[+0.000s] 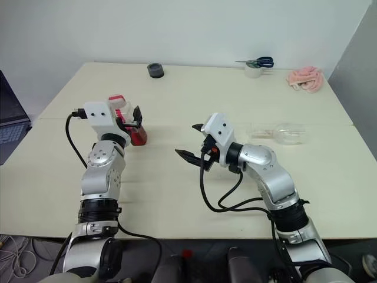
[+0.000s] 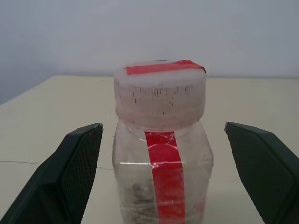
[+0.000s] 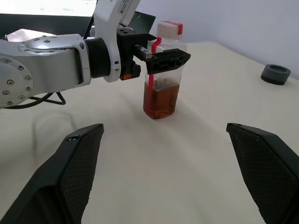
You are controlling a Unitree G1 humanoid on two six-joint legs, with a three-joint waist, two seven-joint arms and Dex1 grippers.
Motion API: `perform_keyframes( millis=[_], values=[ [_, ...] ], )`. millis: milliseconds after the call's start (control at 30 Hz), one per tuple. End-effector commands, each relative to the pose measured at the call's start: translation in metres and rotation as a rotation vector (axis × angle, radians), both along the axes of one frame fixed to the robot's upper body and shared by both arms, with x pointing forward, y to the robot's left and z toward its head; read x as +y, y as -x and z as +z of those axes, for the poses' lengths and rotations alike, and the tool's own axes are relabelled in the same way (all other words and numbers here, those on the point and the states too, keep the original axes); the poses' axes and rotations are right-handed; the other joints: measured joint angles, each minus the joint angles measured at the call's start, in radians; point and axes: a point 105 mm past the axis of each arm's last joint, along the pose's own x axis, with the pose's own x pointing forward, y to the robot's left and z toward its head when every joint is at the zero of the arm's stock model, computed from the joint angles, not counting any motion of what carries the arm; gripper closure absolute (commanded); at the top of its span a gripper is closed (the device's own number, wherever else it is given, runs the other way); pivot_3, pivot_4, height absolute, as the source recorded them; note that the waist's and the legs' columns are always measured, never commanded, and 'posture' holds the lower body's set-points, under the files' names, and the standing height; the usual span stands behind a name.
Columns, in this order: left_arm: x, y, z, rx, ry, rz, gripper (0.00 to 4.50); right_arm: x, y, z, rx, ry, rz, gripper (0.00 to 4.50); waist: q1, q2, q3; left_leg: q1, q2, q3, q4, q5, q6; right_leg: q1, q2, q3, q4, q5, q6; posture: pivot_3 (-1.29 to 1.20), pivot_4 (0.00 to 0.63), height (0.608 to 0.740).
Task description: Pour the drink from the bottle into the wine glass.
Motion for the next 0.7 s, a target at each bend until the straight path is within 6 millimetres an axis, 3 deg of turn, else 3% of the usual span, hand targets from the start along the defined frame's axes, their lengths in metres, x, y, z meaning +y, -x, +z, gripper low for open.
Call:
perform_keyframes(
  millis=[33, 233, 500, 700],
  values=[
    [0.002, -0.001, 0.014, -0.048, -0.005, -0.012, 0.02, 0.002, 0.007, 0.012, -0.04, -0.021, 0.019, 0.0, 0.0, 0.0, 0.0, 0.0, 0.0, 0.0, 0.0, 0.0, 0.0, 0.0, 0.0, 0.0, 0.0, 0.0, 0.0, 0.0, 0.15, 0.74],
    [0.005, -0.005, 0.014, -0.049, -0.008, -0.024, 0.02, 0.0, 0.007, 0.012, -0.035, -0.021, 0.02, 0.0, 0.0, 0.0, 0.0, 0.0, 0.0, 0.0, 0.0, 0.0, 0.0, 0.0, 0.0, 0.0, 0.0, 0.0, 0.0, 0.0, 0.15, 0.74],
    [0.006, -0.008, 0.02, -0.075, -0.045, -0.038, 2.41, 0.0, 0.007, 0.012, -0.03, -0.025, 0.024, 0.0, 0.0, 0.0, 0.0, 0.0, 0.0, 0.0, 0.0, 0.0, 0.0, 0.0, 0.0, 0.0, 0.0, 0.0, 0.0, 0.0, 0.15, 0.74],
    [0.009, -0.003, 0.027, -0.096, -0.057, -0.054, 2.43, -0.002, 0.004, 0.015, -0.045, -0.027, 0.012, 0.0, 0.0, 0.0, 0.0, 0.0, 0.0, 0.0, 0.0, 0.0, 0.0, 0.0, 0.0, 0.0, 0.0, 0.0, 0.0, 0.0, 0.15, 0.74]
  ],
)
